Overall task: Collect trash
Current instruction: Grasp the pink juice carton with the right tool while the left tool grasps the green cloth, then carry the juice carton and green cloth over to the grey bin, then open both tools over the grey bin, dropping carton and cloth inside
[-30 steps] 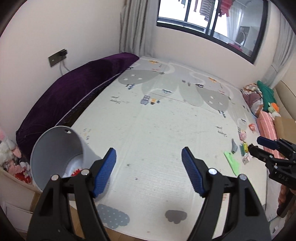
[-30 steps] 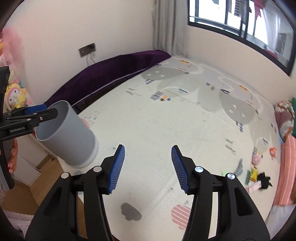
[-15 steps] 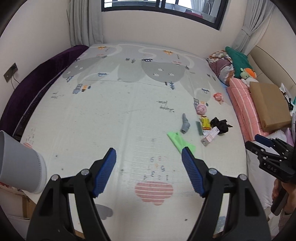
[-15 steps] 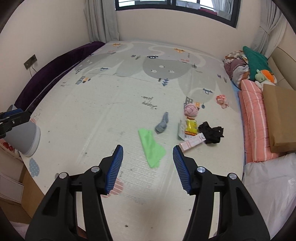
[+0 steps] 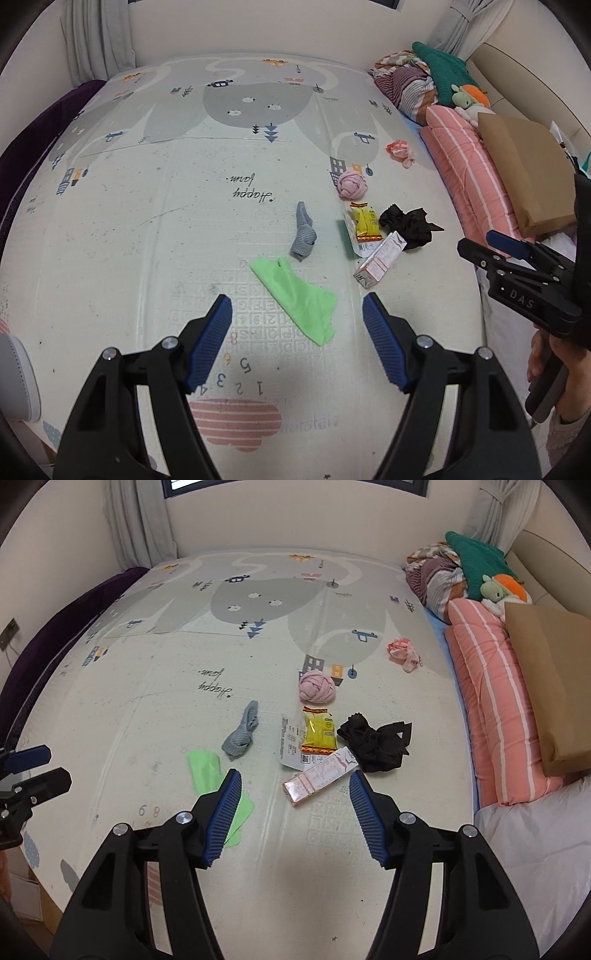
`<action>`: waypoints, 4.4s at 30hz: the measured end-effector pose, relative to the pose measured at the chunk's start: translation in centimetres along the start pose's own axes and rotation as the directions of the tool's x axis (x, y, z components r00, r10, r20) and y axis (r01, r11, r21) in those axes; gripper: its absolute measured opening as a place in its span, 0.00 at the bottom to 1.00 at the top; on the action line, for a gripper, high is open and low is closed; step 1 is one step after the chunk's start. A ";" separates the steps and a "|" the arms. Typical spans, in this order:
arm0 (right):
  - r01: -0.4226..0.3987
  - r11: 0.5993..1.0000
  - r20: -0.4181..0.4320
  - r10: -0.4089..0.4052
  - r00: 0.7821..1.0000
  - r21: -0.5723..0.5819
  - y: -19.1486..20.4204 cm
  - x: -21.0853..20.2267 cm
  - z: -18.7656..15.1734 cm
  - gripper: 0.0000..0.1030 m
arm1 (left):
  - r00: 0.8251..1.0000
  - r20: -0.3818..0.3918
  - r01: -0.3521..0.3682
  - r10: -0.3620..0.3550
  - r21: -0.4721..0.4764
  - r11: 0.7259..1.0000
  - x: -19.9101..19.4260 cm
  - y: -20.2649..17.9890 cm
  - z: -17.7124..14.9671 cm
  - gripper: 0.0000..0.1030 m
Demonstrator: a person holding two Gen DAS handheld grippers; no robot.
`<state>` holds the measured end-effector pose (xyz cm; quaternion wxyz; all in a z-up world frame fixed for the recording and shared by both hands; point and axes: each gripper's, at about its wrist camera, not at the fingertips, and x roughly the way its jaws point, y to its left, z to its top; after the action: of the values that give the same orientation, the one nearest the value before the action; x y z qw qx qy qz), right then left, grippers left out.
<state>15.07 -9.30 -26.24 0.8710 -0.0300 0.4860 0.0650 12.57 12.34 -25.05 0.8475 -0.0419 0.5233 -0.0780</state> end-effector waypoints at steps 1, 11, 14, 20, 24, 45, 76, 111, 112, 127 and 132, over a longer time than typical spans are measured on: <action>0.012 1.000 -0.002 -0.012 1.000 0.022 -0.4 1.2 -0.2 0.64 | 1.000 -0.006 0.002 -0.002 0.004 1.000 1.5 -0.1 0.1 0.71; 0.057 0.971 -0.098 -0.035 0.995 0.231 -1.5 13.9 -3.5 0.66 | 0.996 -0.092 0.018 -0.015 0.032 0.999 14.8 0.0 -1.2 0.71; 0.064 0.962 -0.125 -0.031 0.992 0.267 -1.5 17.1 -4.6 0.66 | 0.993 -0.118 0.017 -0.012 0.040 0.999 18.4 0.2 -2.0 0.71; 0.080 0.946 -0.154 -0.032 0.988 0.313 -1.1 21.0 -5.6 0.66 | 0.985 -0.170 0.006 0.000 0.030 1.000 24.0 1.0 -3.6 0.63; 0.092 0.942 -0.147 -0.046 0.988 0.324 -1.3 21.9 -6.1 0.65 | 0.988 -0.151 -0.012 0.021 0.056 0.998 24.7 0.3 -4.2 0.56; 0.001 0.971 -0.140 0.033 0.990 0.238 -2.9 11.9 -6.8 0.34 | 0.991 -0.118 0.075 -0.064 0.086 0.993 16.7 -1.5 -1.6 0.05; -0.501 0.787 -0.015 0.532 0.847 -0.361 25.4 -17.9 0.1 0.35 | 0.915 0.212 -0.217 0.343 -0.459 0.862 -27.9 18.1 -13.5 0.05; -0.613 0.408 -0.216 0.686 0.694 -0.676 84.1 -23.5 -1.5 0.41 | 0.807 0.225 -0.265 0.546 -0.689 0.675 -47.1 55.4 -27.6 0.05; -0.611 0.410 -0.213 0.686 0.696 -0.677 84.1 -23.6 -1.3 0.42 | 0.808 0.228 -0.262 0.544 -0.688 0.677 -47.0 55.5 -27.4 0.05; -0.525 0.536 -0.110 0.623 0.775 -0.661 78.3 -24.1 -0.3 0.46 | 0.828 0.289 -0.247 0.480 -0.580 0.776 -44.0 57.1 -21.8 0.24; -0.499 0.587 -0.070 0.600 0.797 -0.637 75.8 -24.1 0.0 0.46 | 0.812 0.291 -0.278 0.506 -0.569 0.774 -43.0 57.5 -20.7 0.79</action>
<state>-8.26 63.74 -4.88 0.7801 -0.1607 0.3526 0.4913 -19.75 76.70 -5.27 0.8968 -0.1634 0.3226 0.2550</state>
